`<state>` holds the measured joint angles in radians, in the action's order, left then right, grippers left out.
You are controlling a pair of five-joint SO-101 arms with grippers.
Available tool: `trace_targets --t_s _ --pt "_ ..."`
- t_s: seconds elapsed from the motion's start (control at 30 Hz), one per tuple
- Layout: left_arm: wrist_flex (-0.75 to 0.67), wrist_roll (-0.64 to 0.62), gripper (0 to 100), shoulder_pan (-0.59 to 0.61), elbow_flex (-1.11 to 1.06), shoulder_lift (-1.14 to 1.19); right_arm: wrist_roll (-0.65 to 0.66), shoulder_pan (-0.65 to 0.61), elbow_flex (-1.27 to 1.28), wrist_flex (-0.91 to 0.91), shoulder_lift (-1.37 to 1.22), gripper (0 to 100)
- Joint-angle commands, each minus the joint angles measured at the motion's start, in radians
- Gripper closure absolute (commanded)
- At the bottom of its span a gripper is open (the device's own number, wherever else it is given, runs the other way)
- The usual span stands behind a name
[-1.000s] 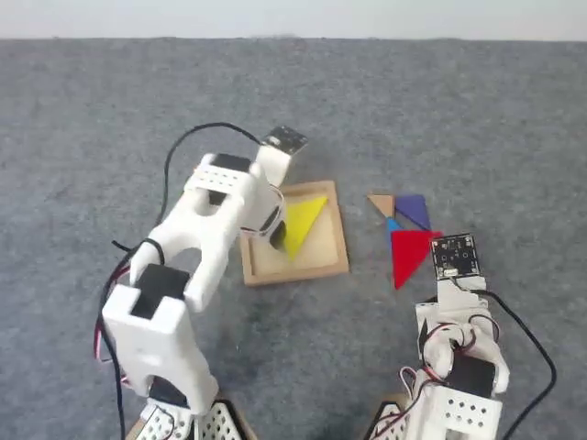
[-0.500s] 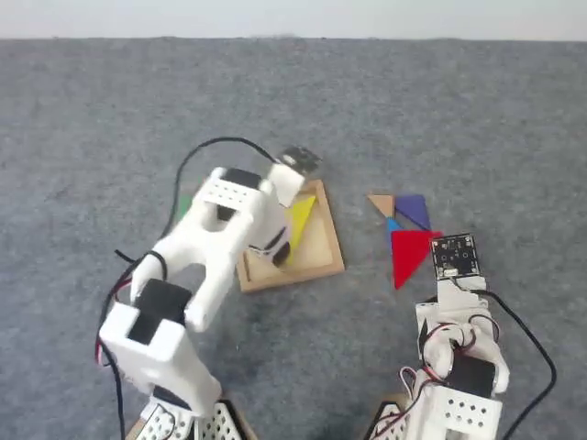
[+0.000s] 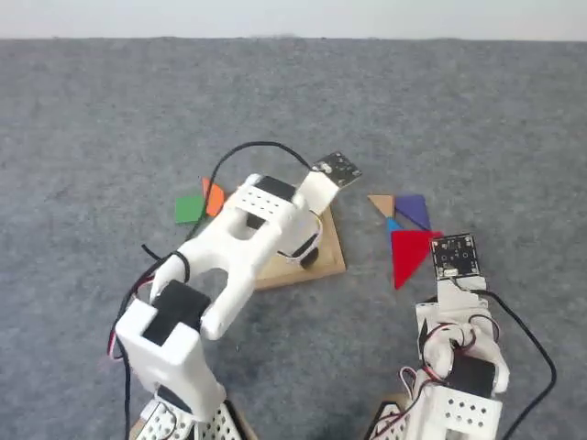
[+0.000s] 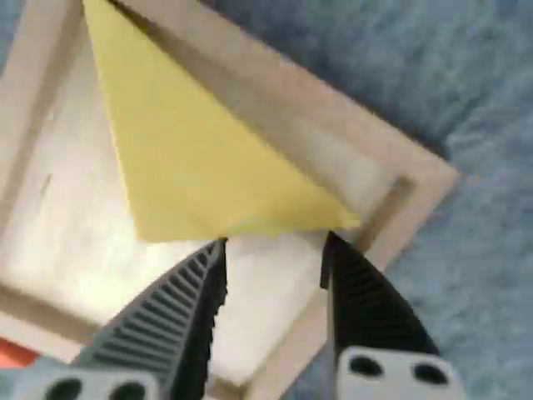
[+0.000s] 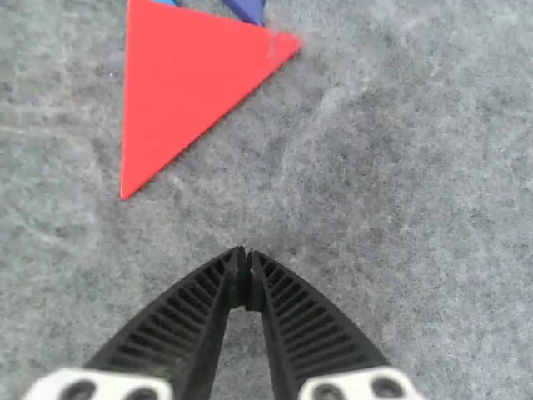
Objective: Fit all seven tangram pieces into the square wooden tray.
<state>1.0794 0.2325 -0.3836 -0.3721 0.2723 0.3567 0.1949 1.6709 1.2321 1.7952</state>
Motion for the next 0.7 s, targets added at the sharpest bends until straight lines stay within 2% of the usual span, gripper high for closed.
trace_targets --t_s 0.0,0.23,0.47,0.57,0.67 --pt "-0.086 -0.075 82 -0.058 0.022 -0.034 0.011 0.016 0.014 0.008 -0.001 99.2" --pt "-0.107 -0.097 82 -0.009 -0.005 -0.12 0.011 0.016 0.014 0.008 -0.001 99.2" --pt "-0.117 -0.117 82 -0.005 -0.216 -0.407 0.011 0.016 0.014 0.008 -0.001 99.2" --pt "-0.172 -0.114 82 0.012 -0.305 -0.41 0.011 0.016 0.014 0.008 -0.001 99.2" --pt "-0.213 -0.117 82 0.037 -0.297 -0.359 0.011 0.016 0.014 0.008 -0.001 99.2"
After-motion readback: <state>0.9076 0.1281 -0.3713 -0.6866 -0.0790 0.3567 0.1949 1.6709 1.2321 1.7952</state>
